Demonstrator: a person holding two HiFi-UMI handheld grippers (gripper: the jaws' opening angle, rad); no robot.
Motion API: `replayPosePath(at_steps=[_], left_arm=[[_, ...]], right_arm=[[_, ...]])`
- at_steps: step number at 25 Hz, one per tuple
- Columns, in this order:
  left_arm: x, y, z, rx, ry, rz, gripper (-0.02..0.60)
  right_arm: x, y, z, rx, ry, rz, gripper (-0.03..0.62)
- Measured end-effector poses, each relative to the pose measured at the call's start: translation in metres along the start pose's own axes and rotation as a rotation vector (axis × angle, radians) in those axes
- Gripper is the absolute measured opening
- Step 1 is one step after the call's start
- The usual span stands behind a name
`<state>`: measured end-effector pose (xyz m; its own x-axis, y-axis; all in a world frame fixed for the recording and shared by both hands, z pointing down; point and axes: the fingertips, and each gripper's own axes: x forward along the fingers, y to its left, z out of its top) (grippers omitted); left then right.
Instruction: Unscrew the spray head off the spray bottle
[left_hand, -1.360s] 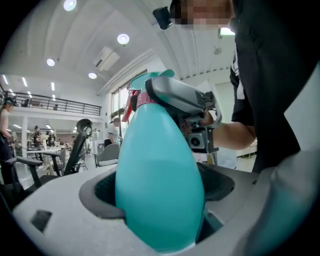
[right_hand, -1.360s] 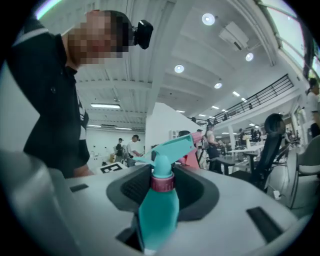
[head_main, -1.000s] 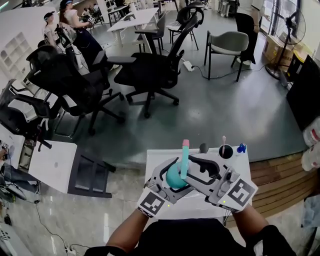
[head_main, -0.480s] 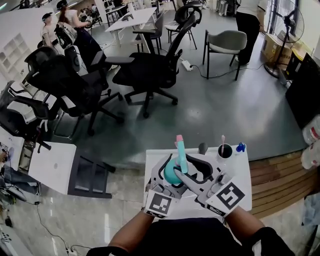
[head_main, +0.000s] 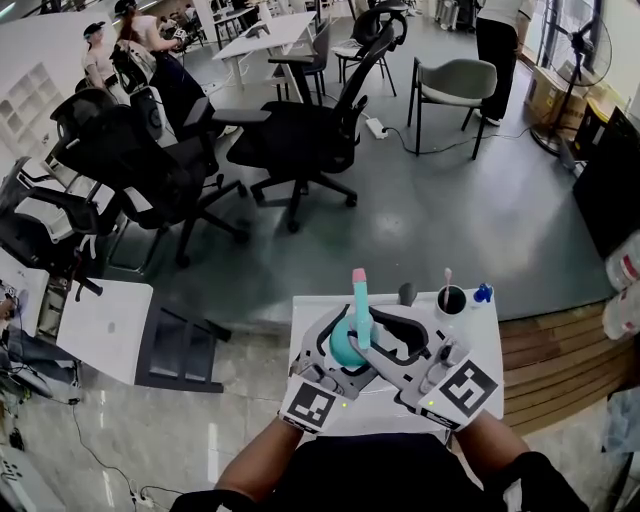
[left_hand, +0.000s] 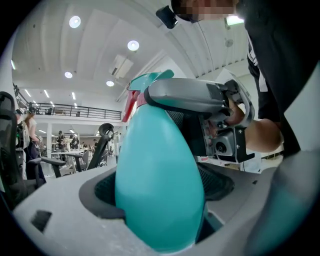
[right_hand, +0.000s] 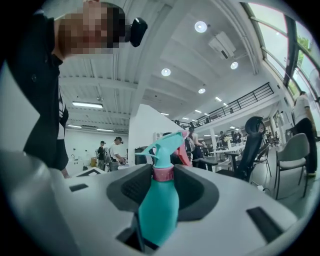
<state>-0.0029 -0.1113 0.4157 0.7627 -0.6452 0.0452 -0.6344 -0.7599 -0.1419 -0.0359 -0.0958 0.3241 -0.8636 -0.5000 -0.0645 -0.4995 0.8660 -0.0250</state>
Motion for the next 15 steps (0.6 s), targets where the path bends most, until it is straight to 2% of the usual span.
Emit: replayPosePath(at_steps=[3,6,8,13,15], left_arm=[[-0.002,-0.007,0.009,-0.042,-0.038,-0.066,0.456],[-0.003,-0.017,0.014,-0.048,-0.066,-0.155,0.456],[-0.005,-0.024,0.017,-0.05,-0.085,-0.221,0.456],[-0.013,-0.046,0.026,0.014,-0.124,-0.412,0.456],[-0.017,-0.055,0.032,0.069,-0.144,-0.478,0.456]], right_arm=[[-0.003,0.008,0.004,0.033,0.02,0.06,0.144],[-0.009,0.01,0.007,0.001,0.008,0.119,0.143],[-0.012,0.016,0.006,0.028,0.037,0.164,0.141],[-0.024,0.029,0.009,0.027,0.048,0.312,0.14],[-0.03,0.034,0.012,0.033,0.044,0.376,0.14]])
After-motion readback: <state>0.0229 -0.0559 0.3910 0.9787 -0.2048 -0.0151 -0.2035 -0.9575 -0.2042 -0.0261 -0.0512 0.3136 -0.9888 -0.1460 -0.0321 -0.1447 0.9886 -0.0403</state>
